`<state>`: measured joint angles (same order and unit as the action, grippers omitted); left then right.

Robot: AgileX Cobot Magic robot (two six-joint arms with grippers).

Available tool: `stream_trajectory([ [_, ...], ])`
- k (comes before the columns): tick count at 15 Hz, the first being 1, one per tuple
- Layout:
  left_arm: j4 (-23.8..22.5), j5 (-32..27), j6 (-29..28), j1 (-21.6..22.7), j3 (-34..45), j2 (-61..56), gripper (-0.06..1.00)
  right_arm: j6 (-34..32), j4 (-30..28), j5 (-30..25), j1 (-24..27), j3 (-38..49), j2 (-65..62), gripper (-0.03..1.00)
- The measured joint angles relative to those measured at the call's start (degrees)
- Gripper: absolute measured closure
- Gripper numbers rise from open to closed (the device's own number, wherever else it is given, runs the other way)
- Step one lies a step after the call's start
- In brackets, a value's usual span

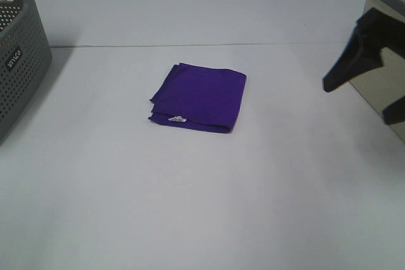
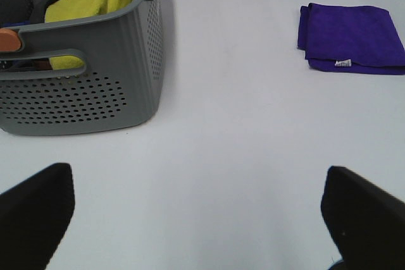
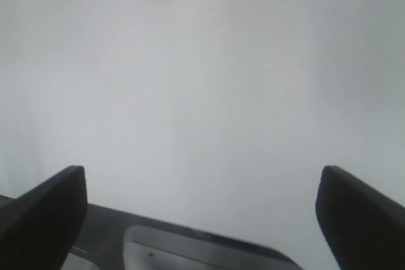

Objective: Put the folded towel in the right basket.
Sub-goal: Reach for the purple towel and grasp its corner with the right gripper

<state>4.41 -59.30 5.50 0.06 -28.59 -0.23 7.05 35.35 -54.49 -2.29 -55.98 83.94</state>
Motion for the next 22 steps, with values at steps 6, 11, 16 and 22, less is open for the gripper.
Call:
stream_trajectory([
  [6,-0.1,0.0,0.0,0.0,0.0,0.0,-0.05,5.0,9.7,11.2,-7.4,-14.6,28.1,0.04],
  [11,-0.2,0.0,0.0,0.0,0.0,0.0,-0.05,5.5,13.8,14.2,-7.4,-26.9,41.9,0.05],
  [16,-0.2,0.0,0.0,0.0,0.0,0.0,-0.05,5.9,16.4,18.0,-7.4,-29.0,45.6,0.07],
  [22,-0.2,0.0,0.0,0.0,0.0,0.0,-0.05,4.5,20.7,22.4,-12.3,-30.2,48.7,0.21],
])
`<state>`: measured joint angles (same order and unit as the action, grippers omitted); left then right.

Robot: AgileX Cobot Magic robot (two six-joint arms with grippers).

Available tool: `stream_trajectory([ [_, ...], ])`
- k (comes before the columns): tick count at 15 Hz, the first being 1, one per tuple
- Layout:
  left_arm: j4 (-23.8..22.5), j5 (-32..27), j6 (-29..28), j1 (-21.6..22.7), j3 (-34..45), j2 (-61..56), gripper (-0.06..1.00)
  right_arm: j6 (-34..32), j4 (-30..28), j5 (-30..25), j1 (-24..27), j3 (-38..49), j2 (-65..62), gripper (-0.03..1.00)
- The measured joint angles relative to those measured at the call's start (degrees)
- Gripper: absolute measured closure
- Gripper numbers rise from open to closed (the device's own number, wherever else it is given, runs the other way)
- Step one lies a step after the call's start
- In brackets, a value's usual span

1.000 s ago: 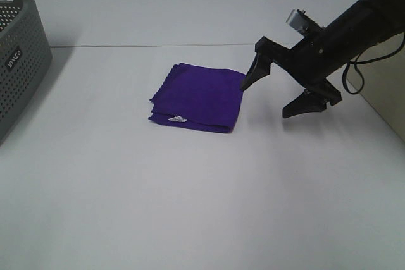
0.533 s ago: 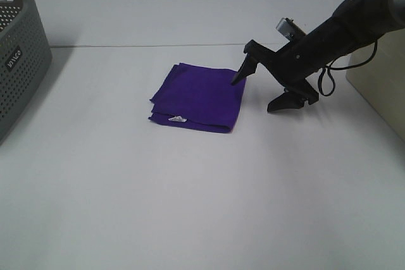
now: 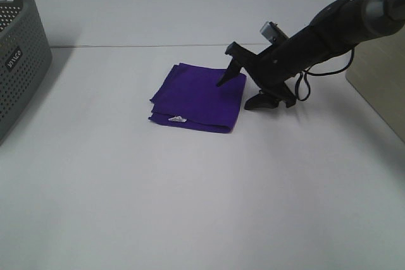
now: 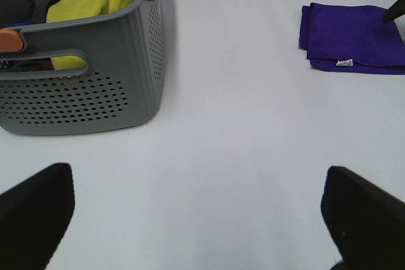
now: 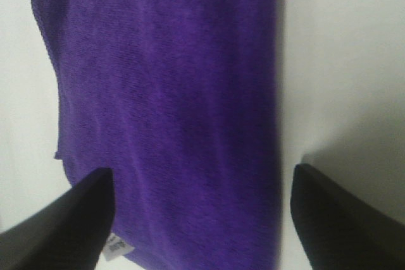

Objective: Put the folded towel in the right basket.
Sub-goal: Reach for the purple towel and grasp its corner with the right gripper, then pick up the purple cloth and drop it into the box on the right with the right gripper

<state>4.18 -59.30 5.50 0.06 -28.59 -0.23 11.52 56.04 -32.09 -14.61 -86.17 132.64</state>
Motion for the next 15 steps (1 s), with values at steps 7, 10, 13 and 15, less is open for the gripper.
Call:
stream_trajectory([
  [7,-0.7,0.0,0.0,0.0,0.0,0.0,-0.05,-2.1,5.9,5.7,-7.5,-7.0,7.3,0.85],
  [10,-0.9,0.0,0.0,0.0,0.0,0.0,-0.05,-2.1,4.8,5.9,-7.6,-7.2,7.5,0.93],
  [13,-0.9,0.0,0.0,0.0,0.0,0.0,-0.05,-2.1,4.5,5.8,-7.6,-7.2,7.2,0.93],
  [15,-1.0,0.0,0.0,0.0,0.0,0.0,-0.05,-1.7,2.8,5.4,-7.6,-7.0,5.8,0.93],
])
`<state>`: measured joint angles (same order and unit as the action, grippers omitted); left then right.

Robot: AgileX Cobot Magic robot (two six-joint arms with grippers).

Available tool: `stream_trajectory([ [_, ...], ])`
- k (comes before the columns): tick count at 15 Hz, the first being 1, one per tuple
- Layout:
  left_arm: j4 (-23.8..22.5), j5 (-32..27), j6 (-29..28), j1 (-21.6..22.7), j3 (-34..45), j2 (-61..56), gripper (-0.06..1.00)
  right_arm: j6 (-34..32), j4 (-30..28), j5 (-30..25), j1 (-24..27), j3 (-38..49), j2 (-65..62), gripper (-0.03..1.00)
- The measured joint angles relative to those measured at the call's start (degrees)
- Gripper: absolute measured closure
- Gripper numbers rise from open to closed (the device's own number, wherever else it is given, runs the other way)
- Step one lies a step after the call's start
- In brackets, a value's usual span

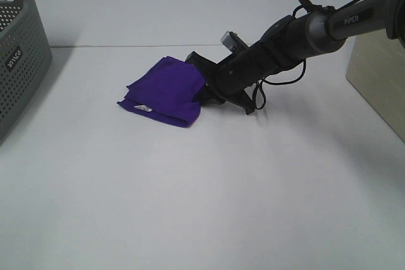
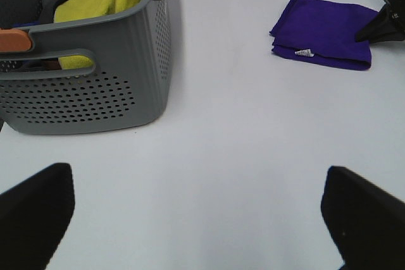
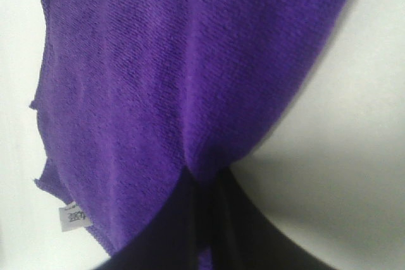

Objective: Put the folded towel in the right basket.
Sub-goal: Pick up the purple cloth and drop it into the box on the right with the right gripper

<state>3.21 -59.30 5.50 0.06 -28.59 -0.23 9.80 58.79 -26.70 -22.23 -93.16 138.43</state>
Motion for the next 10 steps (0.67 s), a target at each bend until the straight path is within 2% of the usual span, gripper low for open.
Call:
stream_trajectory([
  [3,-0.1,0.0,0.0,0.0,0.0,0.0,-0.05,1.0,-4.8,-3.0,0.0,1.4,-4.6,0.93],
  [7,-0.1,0.0,0.0,0.0,0.0,0.0,-0.05,1.6,-9.4,-12.0,0.1,-2.3,-17.2,0.93],
  [9,-0.1,0.0,0.0,-0.1,0.0,0.0,-0.05,-0.5,-16.7,-25.3,3.1,-8.9,-23.0,0.93],
  [10,-0.1,0.0,0.0,-0.1,0.0,0.0,-0.05,-0.5,-16.7,-25.3,3.1,-8.9,-23.0,0.93],
])
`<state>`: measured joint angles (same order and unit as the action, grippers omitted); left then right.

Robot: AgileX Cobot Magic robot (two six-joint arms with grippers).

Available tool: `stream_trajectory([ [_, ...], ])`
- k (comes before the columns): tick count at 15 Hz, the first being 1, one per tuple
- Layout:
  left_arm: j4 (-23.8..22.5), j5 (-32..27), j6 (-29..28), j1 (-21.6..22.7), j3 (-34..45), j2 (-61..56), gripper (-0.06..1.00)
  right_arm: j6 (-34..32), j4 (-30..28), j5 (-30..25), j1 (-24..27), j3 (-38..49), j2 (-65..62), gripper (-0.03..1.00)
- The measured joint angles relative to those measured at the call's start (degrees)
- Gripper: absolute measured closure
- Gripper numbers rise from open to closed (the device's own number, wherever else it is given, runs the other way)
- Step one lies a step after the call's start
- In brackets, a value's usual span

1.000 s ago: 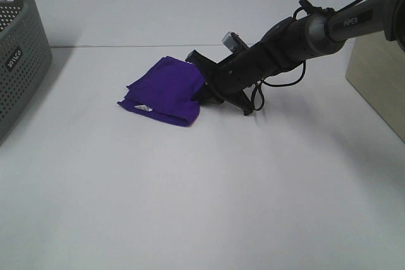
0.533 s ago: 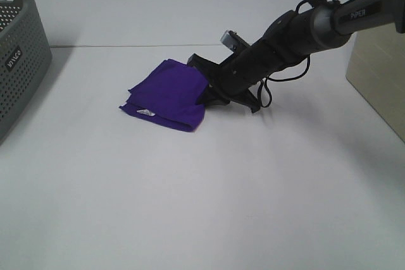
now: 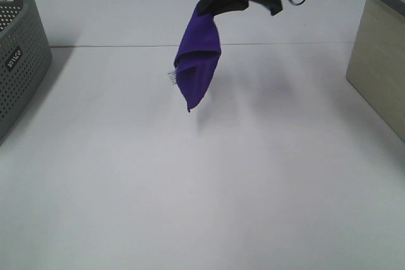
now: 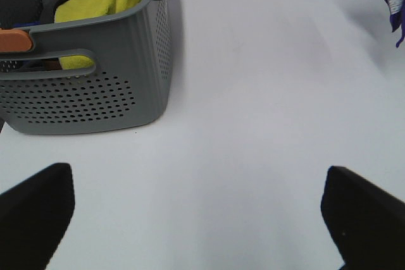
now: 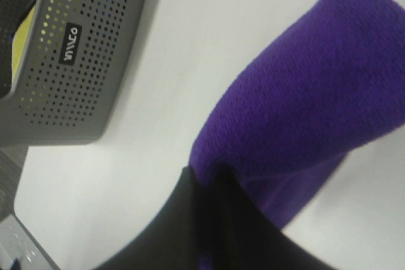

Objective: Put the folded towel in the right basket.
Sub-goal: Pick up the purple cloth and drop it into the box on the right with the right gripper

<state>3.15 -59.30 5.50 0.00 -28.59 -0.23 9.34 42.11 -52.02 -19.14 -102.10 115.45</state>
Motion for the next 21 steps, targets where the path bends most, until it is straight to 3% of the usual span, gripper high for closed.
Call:
stream_trajectory([
  [1,0.0,0.0,0.0,0.1,0.0,0.0,-0.05,-1.7,-8.1,-10.0,4.6,-4.8,-2.6,0.93],
  [3,0.0,0.0,0.0,0.1,0.0,0.0,-0.05,-3.6,-15.4,-16.4,10.5,-9.3,-5.4,0.93],
  [6,0.0,0.0,0.1,0.1,0.0,0.0,-0.05,-4.4,-23.5,-17.1,19.5,-15.1,-8.4,0.93],
  [10,0.0,0.0,0.1,0.1,0.0,0.0,-0.05,-4.4,-30.7,-17.5,32.5,-16.7,-10.7,0.93],
  [14,0.0,0.0,0.1,0.1,0.0,0.0,-0.05,-4.4,-39.2,-17.7,34.9,-16.7,-6.2,0.92],
  [15,0.0,0.0,0.1,0.1,0.0,0.0,-0.05,-4.4,-39.9,-17.8,34.9,-16.7,-5.4,0.86],
  [16,0.0,0.0,0.1,0.1,0.0,0.0,-0.05,-4.5,-40.0,-17.9,34.9,-16.7,-2.1,0.49],
  [17,0.0,0.0,0.1,0.1,0.0,0.0,-0.05,-4.5,-39.4,-17.9,34.9,-16.7,-0.6,0.27],
  [18,0.0,0.0,0.1,0.0,0.0,0.0,-0.05,-4.4,-38.5,-17.9,34.9,-16.7,0.5,0.13],
  [21,0.0,0.0,0.1,0.1,0.0,0.0,-0.05,-4.4,-37.8,-17.9,34.9,-16.7,1.3,0.02],
])
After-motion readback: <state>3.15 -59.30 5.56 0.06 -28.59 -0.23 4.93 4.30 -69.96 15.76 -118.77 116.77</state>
